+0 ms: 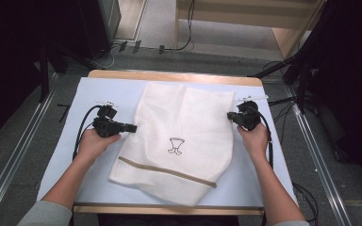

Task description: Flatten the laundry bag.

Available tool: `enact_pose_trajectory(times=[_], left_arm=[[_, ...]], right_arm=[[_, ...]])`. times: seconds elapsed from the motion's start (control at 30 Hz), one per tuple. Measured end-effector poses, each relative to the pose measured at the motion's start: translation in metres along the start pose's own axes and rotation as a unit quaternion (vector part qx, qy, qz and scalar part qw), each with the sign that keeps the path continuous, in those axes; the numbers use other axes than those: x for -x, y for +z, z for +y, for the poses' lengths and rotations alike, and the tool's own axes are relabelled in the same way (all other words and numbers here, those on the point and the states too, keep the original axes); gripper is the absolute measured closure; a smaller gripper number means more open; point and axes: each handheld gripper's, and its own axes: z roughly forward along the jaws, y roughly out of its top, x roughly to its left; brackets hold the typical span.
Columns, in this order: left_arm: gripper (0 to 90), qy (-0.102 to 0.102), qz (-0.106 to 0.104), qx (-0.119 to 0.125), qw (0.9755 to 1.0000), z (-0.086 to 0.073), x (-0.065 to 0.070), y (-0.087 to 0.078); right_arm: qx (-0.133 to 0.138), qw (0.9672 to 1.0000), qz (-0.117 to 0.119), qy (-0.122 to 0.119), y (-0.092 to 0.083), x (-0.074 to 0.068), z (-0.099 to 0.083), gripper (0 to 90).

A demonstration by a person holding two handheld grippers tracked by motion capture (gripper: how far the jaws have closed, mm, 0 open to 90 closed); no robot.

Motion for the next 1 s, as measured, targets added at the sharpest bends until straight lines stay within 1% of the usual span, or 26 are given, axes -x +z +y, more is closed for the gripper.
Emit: enact_pose_trajectory(times=[0.03,0.07,0.1,0.13,0.17,0.2,0.27,0.3,0.33,0.37,0.4,0.43,0.47,0.5,0.53,0.57,0.6,0.67,0.73,0.77,0.83,0.87,0.9,0.93,1.0], left_arm=[[86.8,0.0,0.006,0.003,1.0,-0.001,0.0,0.001],[86.8,-0.004,0.009,0.003,0.9999,-0.001,-0.002,0.001],[86.7,-0.01,0.016,0.005,0.9998,-0.001,-0.004,0.002],[86.7,-0.013,0.024,0.005,0.9996,-0.002,-0.006,0.003],[86.7,-0.019,0.033,0.009,0.9992,-0.002,-0.009,0.004],[86.7,-0.02,0.038,0.01,0.999,-0.002,-0.011,0.004],[86.7,-0.023,0.057,0.015,0.998,-0.001,-0.015,0.005],[86.7,-0.025,0.065,0.018,0.9974,-0.001,-0.017,0.004],[86.7,-0.027,0.073,0.021,0.9967,-0.001,-0.019,0.003],[86.7,-0.032,0.078,0.024,0.9961,-0.002,-0.022,0.002],[86.7,-0.033,0.082,0.023,0.9958,-0.002,-0.025,0.001],[86.7,-0.033,0.082,0.023,0.9958,-0.002,-0.025,0.001],[86.7,-0.036,0.092,0.027,0.9947,-0.003,-0.029,-0.003],[86.7,-0.039,0.098,0.027,0.994,-0.004,-0.032,-0.005],[86.6,-0.04,0.106,0.029,0.9931,-0.004,-0.034,-0.006],[86.6,-0.04,0.106,0.029,0.9931,-0.004,-0.034,-0.006],[86.6,-0.045,0.119,0.028,0.9915,-0.005,-0.04,-0.008],[86.6,-0.052,0.125,0.029,0.9904,-0.006,-0.043,-0.01],[86.5,-0.053,0.134,0.03,0.9891,-0.006,-0.046,-0.012],[86.5,-0.054,0.136,0.029,0.9887,-0.006,-0.047,-0.013],[86.2,-0.057,0.145,0.029,0.9873,-0.006,-0.049,-0.015],[86.1,-0.059,0.148,0.029,0.9868,-0.006,-0.051,-0.016],[85.9,-0.06,0.148,0.03,0.9866,-0.006,-0.052,-0.016],[85.7,-0.061,0.144,0.027,0.9872,-0.006,-0.053,-0.016],[85.3,-0.061,0.144,0.025,0.9874,-0.006,-0.054,-0.016]], right_arm=[[0.0,1.0,-0.001,-0.002,0.005,0.002,0.003,88.2],[-0.003,1.0,0.005,0.004,0.01,0.004,0.007,88.2],[0.0,1.0,0.006,0.003,0.014,0.005,0.008,88.3],[0.003,1.0,0.004,0.002,0.017,0.006,0.009,88.3],[0.0,1.0,0.004,0.007,0.021,0.008,0.011,88.2],[-0.007,0.9999,0.006,0.012,0.026,0.01,0.013,88.2],[-0.005,0.9998,0.009,0.015,0.031,0.012,0.014,87.9],[-0.001,0.9998,0.01,0.018,0.033,0.012,0.016,86.6],[0.006,0.9996,0.015,0.021,0.034,0.012,0.016,82.6],[0.011,0.9993,0.02,0.029,0.034,0.012,0.016,74.9],[0.017,0.9991,0.019,0.034,0.032,0.011,0.017,69.8],[0.017,0.9991,0.019,0.034,0.032,0.011,0.017,69.8],[0.023,0.9993,0.017,0.024,0.026,0.008,0.018,64.8],[0.028,0.9994,0.014,0.016,0.022,0.006,0.019,63.6],[0.031,0.9994,0.011,0.011,0.016,0.003,0.02,63.3],[0.038,0.9991,0.015,0.008,0.011,0.001,0.02,63.0],[0.043,0.9988,0.02,0.011,0.005,-0.002,0.02,63.1],[0.044,0.9986,0.03,0.005,-0.001,-0.007,0.02,64.0],[0.048,0.9981,0.038,0.0,-0.006,-0.014,0.015,66.0],[0.047,0.998,0.042,-0.002,-0.008,-0.018,0.012,66.0],[0.036,0.9981,0.049,-0.007,-0.01,-0.025,0.005,66.0],[0.033,0.9982,0.049,-0.012,-0.011,-0.029,0.0,66.0],[0.028,0.9981,0.052,-0.017,-0.011,-0.032,-0.005,65.9],[0.022,0.9981,0.053,-0.022,-0.011,-0.036,-0.009,65.6],[0.013,0.998,0.055,-0.03,-0.012,-0.043,-0.018,65.1]])
